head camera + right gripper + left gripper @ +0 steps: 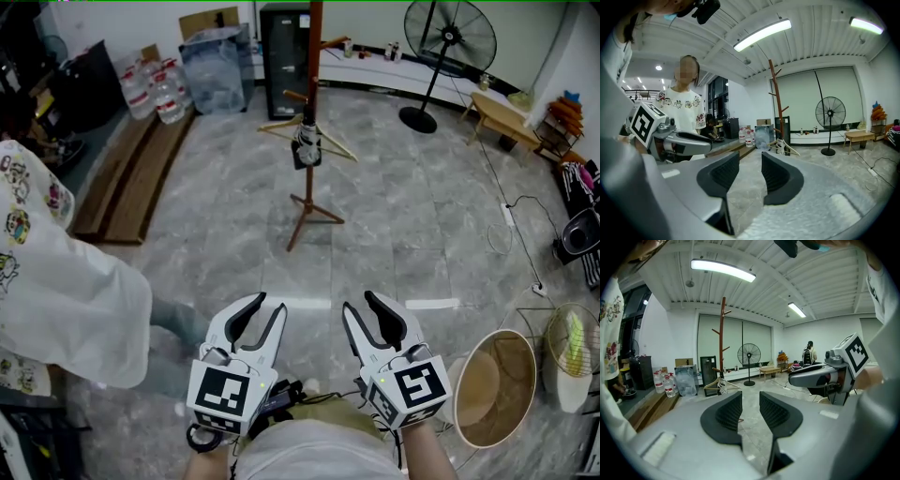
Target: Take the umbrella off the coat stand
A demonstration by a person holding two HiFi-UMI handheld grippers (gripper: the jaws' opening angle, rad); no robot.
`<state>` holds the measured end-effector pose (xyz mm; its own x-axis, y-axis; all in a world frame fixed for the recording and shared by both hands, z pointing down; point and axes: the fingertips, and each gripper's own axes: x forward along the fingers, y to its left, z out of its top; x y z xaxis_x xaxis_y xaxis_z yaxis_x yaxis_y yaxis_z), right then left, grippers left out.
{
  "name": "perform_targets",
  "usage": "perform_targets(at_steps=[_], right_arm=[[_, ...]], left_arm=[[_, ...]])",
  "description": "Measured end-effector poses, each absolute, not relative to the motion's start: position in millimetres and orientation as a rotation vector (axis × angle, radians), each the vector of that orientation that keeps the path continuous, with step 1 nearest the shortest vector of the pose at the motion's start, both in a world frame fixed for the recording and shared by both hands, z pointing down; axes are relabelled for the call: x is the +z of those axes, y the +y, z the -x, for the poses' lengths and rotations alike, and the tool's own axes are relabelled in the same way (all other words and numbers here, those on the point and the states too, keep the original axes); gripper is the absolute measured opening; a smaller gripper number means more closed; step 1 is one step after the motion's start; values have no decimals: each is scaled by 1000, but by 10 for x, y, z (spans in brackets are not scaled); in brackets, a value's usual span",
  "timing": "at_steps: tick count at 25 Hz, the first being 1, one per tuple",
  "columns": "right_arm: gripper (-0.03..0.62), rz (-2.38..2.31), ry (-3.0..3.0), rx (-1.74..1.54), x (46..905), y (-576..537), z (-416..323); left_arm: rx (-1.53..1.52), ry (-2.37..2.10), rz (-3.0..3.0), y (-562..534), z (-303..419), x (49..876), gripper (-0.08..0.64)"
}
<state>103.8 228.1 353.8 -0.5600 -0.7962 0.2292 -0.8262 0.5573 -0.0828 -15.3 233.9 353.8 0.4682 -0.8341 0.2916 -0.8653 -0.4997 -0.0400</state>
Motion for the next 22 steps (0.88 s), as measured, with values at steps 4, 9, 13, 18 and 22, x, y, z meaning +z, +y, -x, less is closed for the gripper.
perform_targets(at_steps=[4,9,13,18,22], right_arm=[[144,-1379,-2627,264,3558,2309,-1083],[144,-1392,-2623,266,3605,2290,-1161],[144,-1398,-2629,279,3634,2285,-1185],[144,-1398,-2639,275,3591,2346,-1189],[144,-1411,-2632,275,3621,2338,-1213]], left_arm=[[403,-1510,-2593,2355,108,3556,117],[409,-1496,-2605,2348,16,3606,109],[417,-1500,-2605,2360,-13,3628,109],[413,-1510,-2622,2414,-40,3533,112],[419,-1501,-2628,2396,-70,3590,112]])
